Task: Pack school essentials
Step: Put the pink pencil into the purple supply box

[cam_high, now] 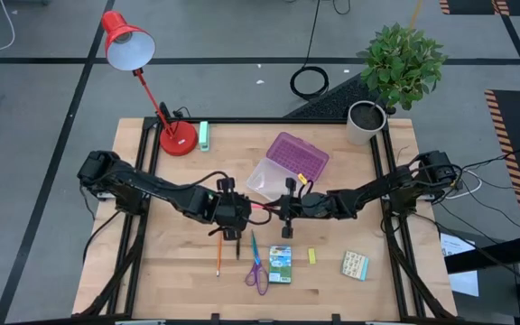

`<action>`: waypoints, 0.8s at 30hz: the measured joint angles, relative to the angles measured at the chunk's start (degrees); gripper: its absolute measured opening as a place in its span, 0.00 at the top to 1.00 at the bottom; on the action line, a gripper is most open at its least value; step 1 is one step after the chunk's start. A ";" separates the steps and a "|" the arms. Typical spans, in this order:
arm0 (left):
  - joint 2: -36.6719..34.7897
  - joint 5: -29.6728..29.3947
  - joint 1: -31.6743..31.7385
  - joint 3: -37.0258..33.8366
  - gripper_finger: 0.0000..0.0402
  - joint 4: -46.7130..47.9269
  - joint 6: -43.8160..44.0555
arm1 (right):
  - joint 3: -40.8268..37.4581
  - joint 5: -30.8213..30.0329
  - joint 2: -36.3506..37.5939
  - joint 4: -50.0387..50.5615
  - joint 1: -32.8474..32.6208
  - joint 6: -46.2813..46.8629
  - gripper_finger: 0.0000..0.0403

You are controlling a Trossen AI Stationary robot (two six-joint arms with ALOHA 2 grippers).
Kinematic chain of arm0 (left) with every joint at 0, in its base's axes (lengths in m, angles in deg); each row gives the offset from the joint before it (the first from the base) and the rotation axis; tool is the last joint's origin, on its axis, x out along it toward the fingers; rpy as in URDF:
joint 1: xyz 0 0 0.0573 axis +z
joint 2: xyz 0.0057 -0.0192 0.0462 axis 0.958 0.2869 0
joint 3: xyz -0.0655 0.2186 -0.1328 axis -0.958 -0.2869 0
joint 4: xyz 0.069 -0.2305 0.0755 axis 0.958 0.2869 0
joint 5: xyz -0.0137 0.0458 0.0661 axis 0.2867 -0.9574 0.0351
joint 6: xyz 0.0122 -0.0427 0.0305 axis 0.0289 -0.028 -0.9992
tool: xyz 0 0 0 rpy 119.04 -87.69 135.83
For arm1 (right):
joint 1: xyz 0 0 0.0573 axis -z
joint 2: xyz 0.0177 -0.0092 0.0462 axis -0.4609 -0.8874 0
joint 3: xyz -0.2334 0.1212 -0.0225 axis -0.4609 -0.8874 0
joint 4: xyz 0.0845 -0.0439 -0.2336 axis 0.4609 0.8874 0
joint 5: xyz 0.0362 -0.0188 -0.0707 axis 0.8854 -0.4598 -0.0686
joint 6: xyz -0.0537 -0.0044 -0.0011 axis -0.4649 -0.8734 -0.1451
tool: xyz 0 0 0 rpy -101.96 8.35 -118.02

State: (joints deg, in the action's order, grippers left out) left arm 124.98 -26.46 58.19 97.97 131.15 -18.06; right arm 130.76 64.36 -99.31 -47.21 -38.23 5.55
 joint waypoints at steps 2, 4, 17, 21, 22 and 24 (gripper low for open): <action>0.00 -0.05 -0.18 0.00 0.59 -0.04 0.77 | 0.00 0.02 0.00 0.16 0.09 0.00 0.94; 0.00 -0.21 -0.44 0.00 0.53 -0.04 1.30 | 0.00 0.17 0.24 1.14 0.27 0.02 0.94; 0.00 -4.77 -2.32 0.02 0.39 2.38 1.45 | -0.07 0.55 7.61 16.02 1.84 0.21 0.94; 0.00 -4.82 -2.21 0.02 0.39 5.21 3.06 | -0.07 0.59 10.24 20.86 2.20 0.24 0.94; 0.00 -4.86 -2.21 0.02 0.39 5.68 3.55 | -0.07 0.59 10.89 22.41 2.29 0.24 0.94; 0.00 -4.89 -2.21 0.02 0.39 6.68 4.53 | -0.07 0.55 11.92 24.10 2.58 0.24 0.94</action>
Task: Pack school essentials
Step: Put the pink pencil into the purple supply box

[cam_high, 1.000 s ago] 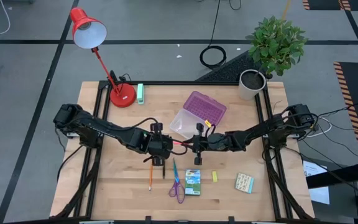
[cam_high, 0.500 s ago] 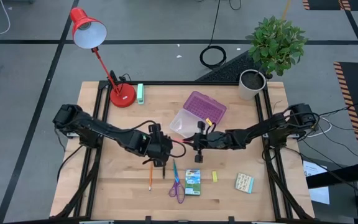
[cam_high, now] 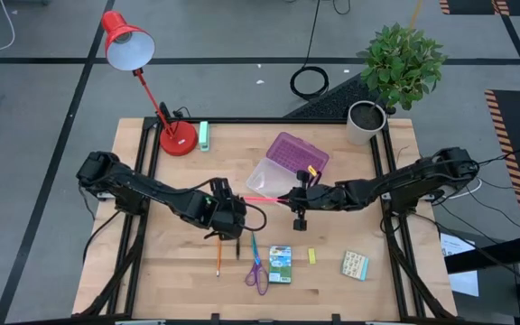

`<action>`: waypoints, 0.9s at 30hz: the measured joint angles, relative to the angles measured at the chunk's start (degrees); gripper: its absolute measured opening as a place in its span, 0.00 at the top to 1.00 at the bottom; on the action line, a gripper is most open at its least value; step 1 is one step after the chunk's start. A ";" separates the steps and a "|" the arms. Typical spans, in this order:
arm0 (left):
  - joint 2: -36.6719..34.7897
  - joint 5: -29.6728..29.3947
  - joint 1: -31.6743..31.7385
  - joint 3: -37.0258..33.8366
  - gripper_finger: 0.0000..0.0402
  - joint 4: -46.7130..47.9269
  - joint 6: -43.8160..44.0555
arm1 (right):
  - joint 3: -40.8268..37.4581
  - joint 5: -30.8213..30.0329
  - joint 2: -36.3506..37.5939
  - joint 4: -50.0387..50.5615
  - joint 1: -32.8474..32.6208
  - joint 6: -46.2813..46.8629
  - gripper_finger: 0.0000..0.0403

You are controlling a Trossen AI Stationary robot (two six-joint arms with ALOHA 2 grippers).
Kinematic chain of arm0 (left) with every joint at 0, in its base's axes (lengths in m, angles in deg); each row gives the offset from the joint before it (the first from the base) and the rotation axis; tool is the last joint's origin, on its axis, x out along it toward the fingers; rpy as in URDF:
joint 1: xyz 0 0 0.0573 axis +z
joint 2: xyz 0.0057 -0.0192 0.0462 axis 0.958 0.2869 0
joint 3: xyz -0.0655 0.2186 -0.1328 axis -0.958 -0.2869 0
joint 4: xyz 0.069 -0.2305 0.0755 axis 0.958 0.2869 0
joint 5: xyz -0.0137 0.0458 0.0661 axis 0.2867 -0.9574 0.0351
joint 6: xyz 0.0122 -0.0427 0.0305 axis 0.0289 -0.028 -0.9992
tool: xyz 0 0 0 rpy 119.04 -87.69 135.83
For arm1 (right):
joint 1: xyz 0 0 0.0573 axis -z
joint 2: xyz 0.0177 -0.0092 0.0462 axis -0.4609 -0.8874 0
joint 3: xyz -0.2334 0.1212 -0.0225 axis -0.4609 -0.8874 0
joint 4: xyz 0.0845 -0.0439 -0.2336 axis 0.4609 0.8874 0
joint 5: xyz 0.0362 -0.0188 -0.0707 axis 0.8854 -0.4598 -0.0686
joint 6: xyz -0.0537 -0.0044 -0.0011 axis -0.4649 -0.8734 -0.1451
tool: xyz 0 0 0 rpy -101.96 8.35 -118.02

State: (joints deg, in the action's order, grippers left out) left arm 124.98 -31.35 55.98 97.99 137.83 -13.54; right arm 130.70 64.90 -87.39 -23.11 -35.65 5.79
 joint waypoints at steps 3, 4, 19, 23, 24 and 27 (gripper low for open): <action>0.00 -0.01 0.00 0.00 0.39 0.98 1.16 | 0.00 -0.04 1.36 2.74 0.49 0.09 0.94; 0.00 -0.02 0.00 0.00 0.39 1.02 1.40 | 0.00 -0.04 1.59 3.49 0.73 0.23 0.94; 0.00 -0.01 0.07 0.00 0.39 -0.09 1.77 | -2.45 -4.41 2.20 5.88 4.56 5.68 0.94; 0.00 -0.01 0.11 0.00 0.39 -0.15 1.77 | -4.24 -4.26 2.20 4.60 6.03 6.85 0.94; 0.00 -0.01 0.11 0.00 0.39 -0.21 1.76 | -4.46 -4.24 2.20 4.42 6.37 7.15 0.94; 0.00 -0.01 0.11 0.00 0.39 -0.51 1.75 | -5.87 -3.95 2.21 1.81 7.05 7.53 0.94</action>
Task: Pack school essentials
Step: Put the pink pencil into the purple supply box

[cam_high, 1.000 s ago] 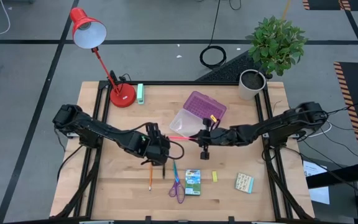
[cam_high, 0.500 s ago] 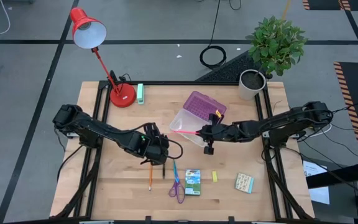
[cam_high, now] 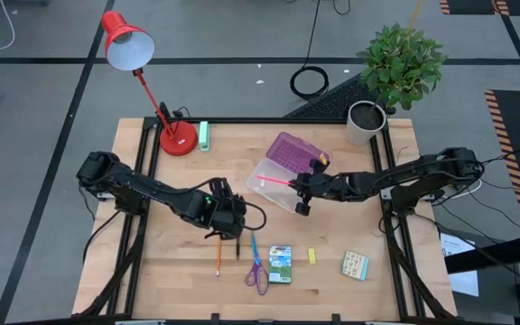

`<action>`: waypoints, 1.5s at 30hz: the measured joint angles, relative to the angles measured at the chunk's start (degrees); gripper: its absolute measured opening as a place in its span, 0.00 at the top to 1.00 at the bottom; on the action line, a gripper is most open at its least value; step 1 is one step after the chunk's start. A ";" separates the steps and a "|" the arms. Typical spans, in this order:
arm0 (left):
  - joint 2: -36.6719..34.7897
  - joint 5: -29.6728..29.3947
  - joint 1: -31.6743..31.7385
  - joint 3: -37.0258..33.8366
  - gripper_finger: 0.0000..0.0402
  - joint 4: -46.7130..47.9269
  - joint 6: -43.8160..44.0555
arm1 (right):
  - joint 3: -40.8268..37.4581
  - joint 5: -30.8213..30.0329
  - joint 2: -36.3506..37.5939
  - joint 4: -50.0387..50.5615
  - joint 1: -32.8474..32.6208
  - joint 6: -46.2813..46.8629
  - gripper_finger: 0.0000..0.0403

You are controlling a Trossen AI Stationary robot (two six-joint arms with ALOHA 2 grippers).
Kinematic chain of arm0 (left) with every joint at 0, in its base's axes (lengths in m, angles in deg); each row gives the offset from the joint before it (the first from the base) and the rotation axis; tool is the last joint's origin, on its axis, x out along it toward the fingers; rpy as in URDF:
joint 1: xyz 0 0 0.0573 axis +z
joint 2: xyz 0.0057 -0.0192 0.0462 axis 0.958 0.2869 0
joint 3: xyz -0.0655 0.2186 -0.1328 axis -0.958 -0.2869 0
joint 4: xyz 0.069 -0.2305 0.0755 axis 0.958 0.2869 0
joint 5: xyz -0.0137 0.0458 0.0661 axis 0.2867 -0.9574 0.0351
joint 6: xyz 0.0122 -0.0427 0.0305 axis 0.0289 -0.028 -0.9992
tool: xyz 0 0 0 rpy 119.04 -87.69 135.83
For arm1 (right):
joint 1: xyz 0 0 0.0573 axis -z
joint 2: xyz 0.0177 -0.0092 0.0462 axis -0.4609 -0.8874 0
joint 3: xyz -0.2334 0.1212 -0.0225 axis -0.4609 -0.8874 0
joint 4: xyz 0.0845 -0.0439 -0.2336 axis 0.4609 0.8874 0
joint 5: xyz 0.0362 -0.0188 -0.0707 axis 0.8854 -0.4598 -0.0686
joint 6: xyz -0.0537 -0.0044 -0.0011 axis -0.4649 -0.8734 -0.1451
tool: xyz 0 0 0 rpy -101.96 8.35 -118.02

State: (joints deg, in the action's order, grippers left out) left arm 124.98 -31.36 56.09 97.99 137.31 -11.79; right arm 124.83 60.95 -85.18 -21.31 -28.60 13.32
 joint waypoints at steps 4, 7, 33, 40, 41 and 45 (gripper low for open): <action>0.00 0.02 0.00 0.00 0.39 -1.52 -0.39 | -2.07 3.32 -0.01 -5.45 0.77 0.03 0.94; 0.00 0.02 0.00 0.00 0.39 -2.60 -0.95 | -2.66 4.46 -0.01 -6.69 1.13 0.33 0.94; 0.00 0.15 0.72 0.00 0.39 -3.01 -0.31 | -2.69 4.90 -6.91 -9.98 2.32 3.44 0.94; 0.00 0.15 0.72 0.00 0.39 -3.04 -0.22 | -2.70 5.99 -6.87 -11.38 2.32 3.47 0.94; 0.00 0.15 0.72 0.00 0.39 -3.04 -0.22 | -2.69 5.98 -6.85 -11.43 2.32 3.67 0.94; 0.00 0.15 0.72 0.00 0.39 -3.04 -0.22 | -2.70 5.99 -6.85 -11.41 2.32 4.94 0.89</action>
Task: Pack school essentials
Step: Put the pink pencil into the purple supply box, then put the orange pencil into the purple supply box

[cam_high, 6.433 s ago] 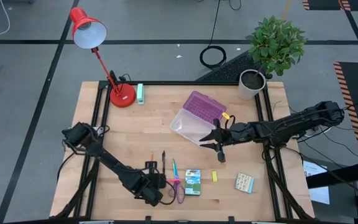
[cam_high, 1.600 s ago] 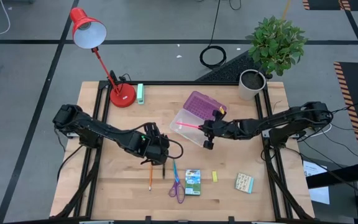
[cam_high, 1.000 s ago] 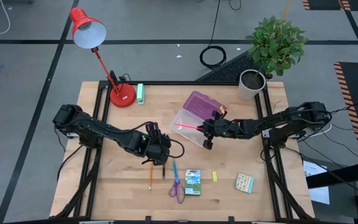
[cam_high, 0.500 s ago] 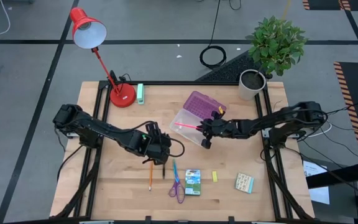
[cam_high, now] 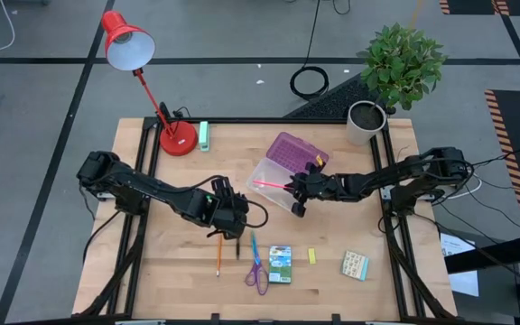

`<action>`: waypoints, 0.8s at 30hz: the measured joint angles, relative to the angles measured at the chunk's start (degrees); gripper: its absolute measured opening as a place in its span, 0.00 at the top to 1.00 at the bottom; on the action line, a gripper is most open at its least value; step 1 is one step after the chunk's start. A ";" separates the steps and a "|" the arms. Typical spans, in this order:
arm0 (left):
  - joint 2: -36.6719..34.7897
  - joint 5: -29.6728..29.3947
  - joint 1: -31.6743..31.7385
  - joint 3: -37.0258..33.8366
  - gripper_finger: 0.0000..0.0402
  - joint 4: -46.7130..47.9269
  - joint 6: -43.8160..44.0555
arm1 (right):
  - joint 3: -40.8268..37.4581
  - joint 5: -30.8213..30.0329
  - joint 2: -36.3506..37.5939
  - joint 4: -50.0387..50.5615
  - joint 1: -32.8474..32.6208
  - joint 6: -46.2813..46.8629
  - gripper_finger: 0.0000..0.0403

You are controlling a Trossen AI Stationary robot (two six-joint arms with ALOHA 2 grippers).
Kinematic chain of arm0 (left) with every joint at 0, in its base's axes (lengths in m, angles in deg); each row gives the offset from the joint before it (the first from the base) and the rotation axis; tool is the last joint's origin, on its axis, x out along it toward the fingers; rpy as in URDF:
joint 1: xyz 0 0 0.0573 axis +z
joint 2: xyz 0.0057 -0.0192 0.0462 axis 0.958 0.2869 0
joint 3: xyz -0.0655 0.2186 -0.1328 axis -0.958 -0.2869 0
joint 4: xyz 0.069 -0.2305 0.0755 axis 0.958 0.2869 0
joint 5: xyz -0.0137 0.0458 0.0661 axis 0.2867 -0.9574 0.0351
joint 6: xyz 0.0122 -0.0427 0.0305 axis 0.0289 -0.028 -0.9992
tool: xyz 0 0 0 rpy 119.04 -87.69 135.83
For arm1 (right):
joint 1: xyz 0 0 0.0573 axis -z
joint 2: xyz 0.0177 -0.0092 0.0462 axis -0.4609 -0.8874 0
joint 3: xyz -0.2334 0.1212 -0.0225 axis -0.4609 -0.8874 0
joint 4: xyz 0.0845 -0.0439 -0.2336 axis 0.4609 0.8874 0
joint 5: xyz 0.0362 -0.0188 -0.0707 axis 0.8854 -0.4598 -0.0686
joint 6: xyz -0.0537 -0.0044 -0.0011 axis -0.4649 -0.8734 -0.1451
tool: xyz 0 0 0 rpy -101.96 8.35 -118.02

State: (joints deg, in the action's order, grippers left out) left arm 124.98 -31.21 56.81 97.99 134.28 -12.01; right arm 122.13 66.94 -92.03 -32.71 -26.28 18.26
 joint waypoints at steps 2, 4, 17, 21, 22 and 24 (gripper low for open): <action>0.00 0.00 0.00 0.00 0.39 0.00 0.00 | 0.00 0.00 0.00 0.04 0.00 1.11 0.85; 0.00 0.00 0.00 0.00 0.39 0.00 0.00 | 0.00 0.00 0.00 -0.01 0.00 1.28 0.81; 0.00 0.26 -0.13 0.00 0.39 0.09 3.37 | 0.02 0.90 2.44 -0.31 -0.02 2.42 0.61; 0.00 1.40 -1.08 0.00 0.39 1.07 7.67 | 0.02 6.21 5.83 0.43 -0.02 2.15 0.61; 0.00 1.60 -1.42 0.00 0.39 1.11 8.90 | 0.02 7.21 6.68 0.62 -0.09 2.14 0.61; 0.00 1.64 -2.16 0.00 0.39 1.16 12.09 | 0.02 7.73 8.52 1.98 -0.21 2.13 0.61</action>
State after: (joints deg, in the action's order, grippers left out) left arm 124.98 -29.57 54.66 97.99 135.44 0.08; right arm 122.15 74.67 -83.51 -30.74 -26.48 20.39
